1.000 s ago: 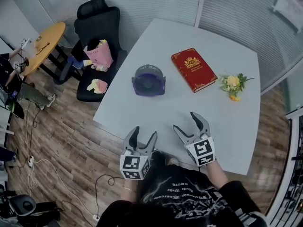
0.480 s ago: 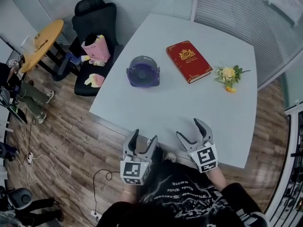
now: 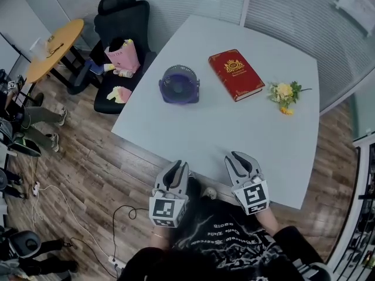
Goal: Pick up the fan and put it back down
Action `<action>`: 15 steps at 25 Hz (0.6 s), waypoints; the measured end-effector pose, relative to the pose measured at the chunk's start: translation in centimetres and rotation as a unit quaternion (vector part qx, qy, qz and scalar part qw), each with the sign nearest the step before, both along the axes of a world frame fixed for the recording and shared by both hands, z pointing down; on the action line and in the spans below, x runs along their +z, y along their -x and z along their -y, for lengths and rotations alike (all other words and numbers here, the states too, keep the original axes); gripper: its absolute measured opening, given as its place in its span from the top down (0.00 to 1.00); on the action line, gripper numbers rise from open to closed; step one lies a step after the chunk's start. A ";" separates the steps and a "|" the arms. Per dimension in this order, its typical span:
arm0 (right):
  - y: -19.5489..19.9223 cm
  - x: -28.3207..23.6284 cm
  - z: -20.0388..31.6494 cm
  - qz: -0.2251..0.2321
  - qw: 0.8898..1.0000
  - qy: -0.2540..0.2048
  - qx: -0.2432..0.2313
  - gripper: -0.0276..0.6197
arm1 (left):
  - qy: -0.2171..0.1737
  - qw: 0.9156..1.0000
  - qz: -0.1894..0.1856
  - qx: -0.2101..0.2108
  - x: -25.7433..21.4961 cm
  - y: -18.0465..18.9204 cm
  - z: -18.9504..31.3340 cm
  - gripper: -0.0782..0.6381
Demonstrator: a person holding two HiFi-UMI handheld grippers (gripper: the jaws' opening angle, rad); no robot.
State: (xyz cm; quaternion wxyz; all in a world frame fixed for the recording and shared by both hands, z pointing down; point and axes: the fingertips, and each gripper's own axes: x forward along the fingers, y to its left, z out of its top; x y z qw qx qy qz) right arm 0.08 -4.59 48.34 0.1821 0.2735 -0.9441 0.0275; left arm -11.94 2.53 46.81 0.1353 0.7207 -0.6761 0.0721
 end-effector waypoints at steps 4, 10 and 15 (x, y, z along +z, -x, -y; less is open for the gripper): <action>-0.3 -0.4 0.3 0.007 1.000 0.001 0.007 0.94 | 0.002 1.000 -0.006 0.008 -0.1 -0.4 0.0 0.86; -0.5 0.7 0.2 -0.008 1.000 -0.018 0.002 0.95 | -0.002 1.000 -0.019 0.021 0.3 -0.8 0.2 0.86; -0.6 1.1 -0.1 -0.021 1.000 -0.009 0.003 0.95 | 0.005 0.999 -0.029 0.020 0.1 -0.9 0.1 0.86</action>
